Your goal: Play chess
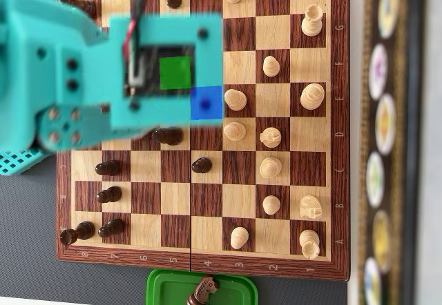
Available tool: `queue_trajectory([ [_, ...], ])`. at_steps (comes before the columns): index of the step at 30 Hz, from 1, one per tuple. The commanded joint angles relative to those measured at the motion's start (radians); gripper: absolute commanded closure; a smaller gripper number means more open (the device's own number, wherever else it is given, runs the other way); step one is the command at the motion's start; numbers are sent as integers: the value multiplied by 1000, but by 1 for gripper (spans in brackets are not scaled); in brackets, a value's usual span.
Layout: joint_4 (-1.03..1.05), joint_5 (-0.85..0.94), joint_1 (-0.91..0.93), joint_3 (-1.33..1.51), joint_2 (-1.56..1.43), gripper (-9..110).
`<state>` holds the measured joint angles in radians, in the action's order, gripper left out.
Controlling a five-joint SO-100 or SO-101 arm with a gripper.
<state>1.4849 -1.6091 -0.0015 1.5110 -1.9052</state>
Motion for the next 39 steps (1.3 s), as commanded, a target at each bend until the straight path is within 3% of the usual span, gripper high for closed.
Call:
queue_trajectory([
  [1,-5,43,115,14,-41,97],
  [15,-9,74,505,21,135,97],
  [24,-118,77,531,-106,382,97],
  [39,-123,147,597,-408,701,97],
])
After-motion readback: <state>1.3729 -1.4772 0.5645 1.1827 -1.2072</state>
